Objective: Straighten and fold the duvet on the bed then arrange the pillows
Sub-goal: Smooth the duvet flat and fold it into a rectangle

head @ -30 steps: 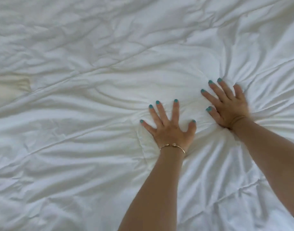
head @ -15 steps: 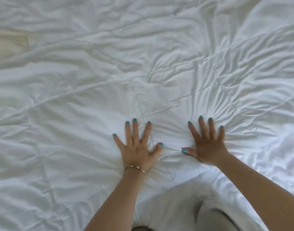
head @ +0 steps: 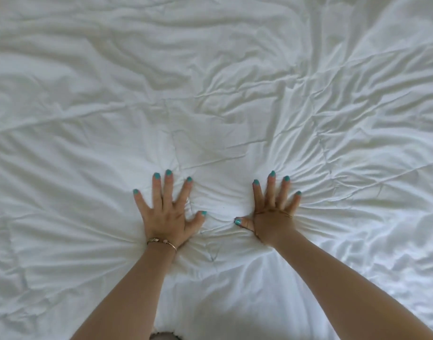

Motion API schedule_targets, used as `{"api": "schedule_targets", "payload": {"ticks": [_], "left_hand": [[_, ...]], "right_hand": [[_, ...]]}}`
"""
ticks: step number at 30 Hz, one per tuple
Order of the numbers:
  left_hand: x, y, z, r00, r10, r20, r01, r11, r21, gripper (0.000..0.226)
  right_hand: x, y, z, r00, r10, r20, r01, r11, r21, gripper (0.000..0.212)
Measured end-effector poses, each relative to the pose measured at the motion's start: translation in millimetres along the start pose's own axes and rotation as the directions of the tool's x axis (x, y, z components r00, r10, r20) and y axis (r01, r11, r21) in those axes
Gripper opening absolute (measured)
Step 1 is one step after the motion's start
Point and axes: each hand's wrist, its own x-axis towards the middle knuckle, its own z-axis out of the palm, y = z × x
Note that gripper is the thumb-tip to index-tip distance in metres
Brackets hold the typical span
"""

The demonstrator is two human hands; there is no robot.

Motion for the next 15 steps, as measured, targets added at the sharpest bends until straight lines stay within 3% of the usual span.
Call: {"api": "schedule_targets", "payload": {"ticks": [9, 15], "left_hand": [[2.4, 6.8, -5.3, 0.998, -0.036, 0.045, 0.03, 0.993, 0.117, 0.082], [-2.4, 20.7, -19.1, 0.966, -0.206, 0.158, 0.159, 0.951, 0.264, 0.081]], "right_hand": [[11.8, 13.9, 7.2, 0.983, -0.184, 0.003, 0.184, 0.982, 0.039, 0.106], [10.1, 18.8, 7.5, 0.97, -0.242, -0.027, 0.243, 0.967, 0.077, 0.104]]}}
